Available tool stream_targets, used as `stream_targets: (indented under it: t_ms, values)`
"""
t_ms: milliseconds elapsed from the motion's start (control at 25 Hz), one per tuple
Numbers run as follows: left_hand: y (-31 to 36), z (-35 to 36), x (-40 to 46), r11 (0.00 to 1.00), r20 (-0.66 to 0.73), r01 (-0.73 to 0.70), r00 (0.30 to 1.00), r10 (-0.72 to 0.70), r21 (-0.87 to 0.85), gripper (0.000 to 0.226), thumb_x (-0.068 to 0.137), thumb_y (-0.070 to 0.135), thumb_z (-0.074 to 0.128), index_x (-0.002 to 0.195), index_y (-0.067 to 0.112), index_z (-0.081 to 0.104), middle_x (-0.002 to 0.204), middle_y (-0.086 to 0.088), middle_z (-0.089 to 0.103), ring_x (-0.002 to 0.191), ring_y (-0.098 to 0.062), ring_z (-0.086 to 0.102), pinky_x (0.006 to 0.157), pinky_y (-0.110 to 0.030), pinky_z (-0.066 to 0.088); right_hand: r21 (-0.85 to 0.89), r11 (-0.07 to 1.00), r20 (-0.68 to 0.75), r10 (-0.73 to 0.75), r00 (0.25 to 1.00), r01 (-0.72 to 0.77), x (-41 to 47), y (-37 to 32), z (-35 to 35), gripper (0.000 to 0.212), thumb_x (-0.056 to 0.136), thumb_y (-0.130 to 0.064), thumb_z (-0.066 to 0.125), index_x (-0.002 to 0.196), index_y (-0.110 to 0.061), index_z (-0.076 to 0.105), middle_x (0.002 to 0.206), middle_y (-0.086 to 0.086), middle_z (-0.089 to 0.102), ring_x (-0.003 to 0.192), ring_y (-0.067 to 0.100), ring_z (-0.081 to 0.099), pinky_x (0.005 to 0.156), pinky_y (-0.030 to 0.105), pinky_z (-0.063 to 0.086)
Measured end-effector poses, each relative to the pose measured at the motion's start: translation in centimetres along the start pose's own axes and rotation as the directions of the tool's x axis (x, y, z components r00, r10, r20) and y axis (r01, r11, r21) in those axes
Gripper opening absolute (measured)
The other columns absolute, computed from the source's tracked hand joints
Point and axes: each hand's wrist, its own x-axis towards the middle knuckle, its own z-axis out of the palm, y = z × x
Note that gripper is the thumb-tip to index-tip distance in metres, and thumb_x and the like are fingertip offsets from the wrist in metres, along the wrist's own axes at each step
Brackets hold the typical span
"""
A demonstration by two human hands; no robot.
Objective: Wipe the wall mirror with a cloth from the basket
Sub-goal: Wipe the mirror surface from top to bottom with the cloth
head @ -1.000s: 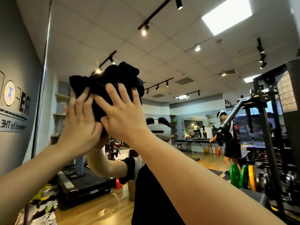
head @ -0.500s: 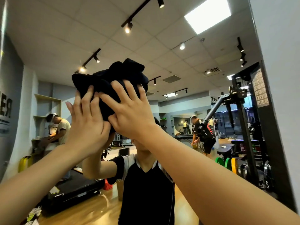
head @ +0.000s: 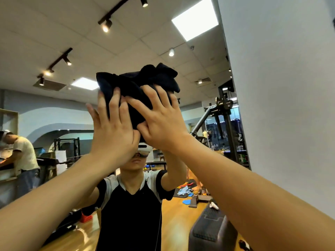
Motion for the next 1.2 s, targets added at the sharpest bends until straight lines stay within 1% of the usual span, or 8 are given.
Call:
stream_targets:
  t_ms: [360, 520, 640, 760, 880, 960, 1120, 1200]
  values:
    - [10.6, 3.6, 3.2, 0.998, 0.021, -0.068, 0.997, 0.068, 0.007, 0.081, 0.085, 0.038, 0.029, 0.153, -0.006, 0.023, 0.164, -0.024, 0.013, 0.151, -0.051, 0.004, 0.119, -0.071, 0.005, -0.074, 0.996, 0.062, 0.06, 0.996, -0.055, -4.3, 10.6, -1.9, 0.064, 0.087, -0.042, 0.05, 0.15, -0.032, 0.049, 0.155, 0.012, 0.041, 0.144, 0.036, 0.034, 0.113, 0.054, 0.033]
    - [14.2, 4.6, 4.6, 0.994, 0.055, -0.105, 0.993, 0.103, 0.034, 0.084, 0.086, 0.044, 0.021, 0.155, -0.004, 0.018, 0.165, -0.023, 0.008, 0.151, -0.05, 0.001, 0.119, -0.07, 0.006, -0.084, 0.993, 0.095, 0.093, 0.991, -0.086, -5.9, 14.7, -2.7, 0.065, 0.087, -0.04, 0.051, 0.151, -0.03, 0.046, 0.155, 0.013, 0.04, 0.146, 0.037, 0.033, 0.115, 0.056, 0.033]
    - [16.5, 5.6, 5.2, 0.99, 0.065, -0.137, 0.989, 0.134, 0.036, 0.08, 0.092, 0.044, 0.032, 0.155, -0.002, 0.015, 0.165, -0.023, 0.003, 0.151, -0.05, -0.002, 0.12, -0.068, 0.005, -0.084, 0.99, 0.092, 0.118, 0.989, -0.11, -7.0, 17.0, -3.4, 0.064, 0.087, -0.04, 0.047, 0.15, -0.03, 0.047, 0.154, 0.012, 0.04, 0.145, 0.037, 0.033, 0.116, 0.056, 0.033]
    - [17.9, 5.9, 5.2, 0.989, 0.046, -0.142, 0.989, 0.14, 0.034, 0.079, 0.094, 0.042, 0.04, 0.155, -0.002, 0.015, 0.165, -0.023, 0.003, 0.151, -0.05, -0.001, 0.121, -0.067, 0.003, -0.056, 0.99, 0.058, 0.136, 0.989, -0.132, -7.9, 18.0, -3.2, 0.063, 0.086, -0.038, 0.048, 0.148, -0.027, 0.051, 0.151, 0.012, 0.041, 0.142, 0.036, 0.037, 0.114, 0.056, 0.035]
    - [18.5, 5.7, 5.0, 0.987, 0.021, -0.161, 0.987, 0.161, 0.008, 0.076, 0.097, 0.04, 0.04, 0.154, -0.003, 0.016, 0.164, -0.023, 0.003, 0.15, -0.05, -0.001, 0.121, -0.066, 0.002, -0.023, 0.99, 0.029, 0.138, 0.99, -0.138, -8.3, 18.3, -3.2, 0.063, 0.084, -0.035, 0.049, 0.146, -0.026, 0.053, 0.148, 0.012, 0.041, 0.138, 0.035, 0.038, 0.112, 0.055, 0.037]
    - [18.8, 5.6, 4.5, 0.986, 0.034, -0.168, 0.985, 0.168, -0.005, 0.074, 0.098, 0.039, 0.038, 0.155, -0.002, 0.014, 0.164, -0.022, 0.002, 0.15, -0.05, -0.002, 0.122, -0.065, 0.001, -0.017, 0.988, 0.033, 0.154, 0.988, -0.153, -8.9, 18.2, -3.5, 0.063, 0.083, -0.035, 0.048, 0.145, -0.025, 0.053, 0.147, 0.012, 0.04, 0.137, 0.034, 0.036, 0.113, 0.054, 0.037]
    - [19.0, 5.7, 4.2, 0.981, 0.064, -0.195, 0.979, 0.194, 0.012, 0.076, 0.098, 0.04, 0.039, 0.156, -0.001, 0.012, 0.165, -0.023, 0.001, 0.15, -0.051, -0.003, 0.123, -0.063, 0.0, -0.013, 0.98, 0.093, 0.2, 0.975, -0.2, -9.9, 17.9, -4.3, 0.064, 0.083, -0.035, 0.046, 0.146, -0.024, 0.052, 0.149, 0.013, 0.037, 0.138, 0.031, 0.029, 0.116, 0.049, 0.031]
    - [19.3, 5.7, 3.5, 0.978, 0.068, -0.208, 0.976, 0.207, 0.013, 0.075, 0.098, 0.041, 0.039, 0.156, -0.001, 0.014, 0.165, -0.023, 0.001, 0.15, -0.052, -0.002, 0.122, -0.064, 0.002, 0.006, 0.971, 0.14, 0.234, 0.962, -0.237, -10.8, 17.3, -4.9, 0.065, 0.084, -0.034, 0.045, 0.148, -0.023, 0.05, 0.151, 0.009, 0.032, 0.14, 0.027, 0.025, 0.119, 0.049, 0.028]
